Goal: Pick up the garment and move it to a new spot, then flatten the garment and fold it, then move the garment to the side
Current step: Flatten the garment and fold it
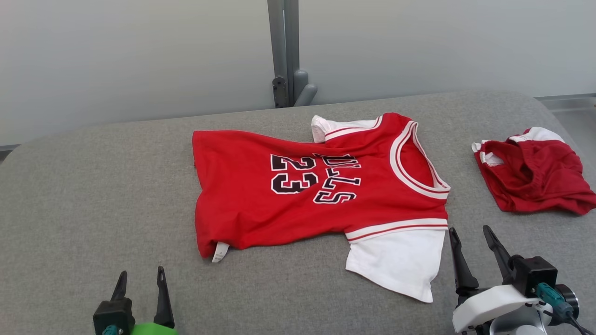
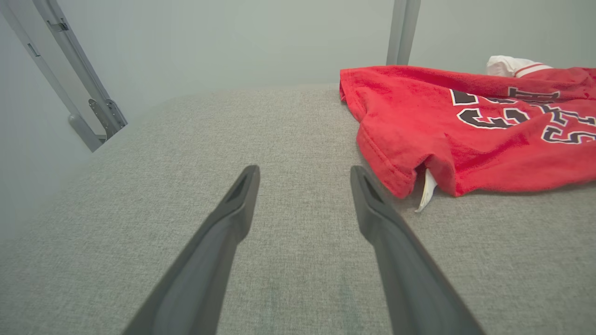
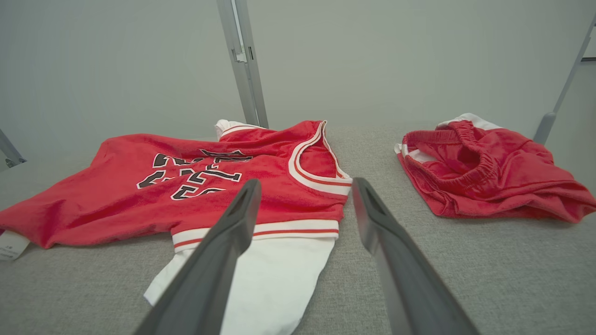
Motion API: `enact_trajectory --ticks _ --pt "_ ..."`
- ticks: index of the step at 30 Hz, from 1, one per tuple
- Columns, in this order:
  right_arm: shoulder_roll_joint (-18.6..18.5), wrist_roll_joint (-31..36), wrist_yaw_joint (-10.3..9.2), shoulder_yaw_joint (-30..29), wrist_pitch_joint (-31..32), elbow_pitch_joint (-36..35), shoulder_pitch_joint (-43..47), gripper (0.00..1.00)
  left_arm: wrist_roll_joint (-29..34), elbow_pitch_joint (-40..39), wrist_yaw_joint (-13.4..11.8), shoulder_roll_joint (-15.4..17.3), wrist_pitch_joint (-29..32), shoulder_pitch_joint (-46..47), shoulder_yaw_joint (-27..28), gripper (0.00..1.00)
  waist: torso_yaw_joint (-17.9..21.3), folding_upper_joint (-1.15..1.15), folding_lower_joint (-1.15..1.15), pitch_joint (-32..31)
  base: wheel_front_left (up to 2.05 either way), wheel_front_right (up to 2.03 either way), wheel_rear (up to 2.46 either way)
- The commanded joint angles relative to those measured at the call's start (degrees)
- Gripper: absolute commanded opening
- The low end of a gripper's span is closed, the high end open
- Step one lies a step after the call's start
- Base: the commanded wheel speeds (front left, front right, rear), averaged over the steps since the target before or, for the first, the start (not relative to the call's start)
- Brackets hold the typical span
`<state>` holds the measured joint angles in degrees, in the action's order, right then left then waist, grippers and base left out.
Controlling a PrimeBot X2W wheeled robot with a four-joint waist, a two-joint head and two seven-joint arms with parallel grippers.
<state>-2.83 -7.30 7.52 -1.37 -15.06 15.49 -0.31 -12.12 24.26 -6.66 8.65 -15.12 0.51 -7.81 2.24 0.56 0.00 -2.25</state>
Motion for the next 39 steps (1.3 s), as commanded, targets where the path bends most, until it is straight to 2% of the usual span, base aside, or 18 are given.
enact_trajectory --ticks 1,8,18,26,39 --pt "-0.19 -0.04 -0.07 -0.14 -0.14 -0.22 0.59 1.00 -0.34 -1.82 -0.02 -0.53 0.01 -1.82 1.23 1.00 0.18 -0.56 0.00 -0.03 0.00 0.00 0.00" --pt "-0.19 0.03 -0.07 0.46 -0.14 0.14 1.31 1.00 1.65 -8.14 2.09 -3.29 0.01 -7.01 5.60 1.00 1.19 -0.56 0.00 -0.13 0.00 0.00 0.00" --pt "-0.18 0.21 -0.07 1.32 -0.14 0.53 1.22 1.00 4.21 -8.29 4.98 -5.08 0.01 -7.23 7.57 1.00 1.49 -0.56 0.00 0.55 0.00 0.00 0.00" --pt "-0.18 0.21 -0.07 5.53 -0.14 4.85 1.60 1.00 5.33 -6.16 7.14 -5.49 0.01 -5.20 6.26 1.00 1.54 -0.56 0.00 2.46 0.00 0.00 0.00" --pt "-0.18 0.76 -0.07 7.61 -0.14 14.38 -0.99 1.00 4.75 -4.23 7.45 -5.64 0.01 -1.87 2.05 1.00 0.76 -0.56 0.00 7.07 0.00 0.00 0.00"
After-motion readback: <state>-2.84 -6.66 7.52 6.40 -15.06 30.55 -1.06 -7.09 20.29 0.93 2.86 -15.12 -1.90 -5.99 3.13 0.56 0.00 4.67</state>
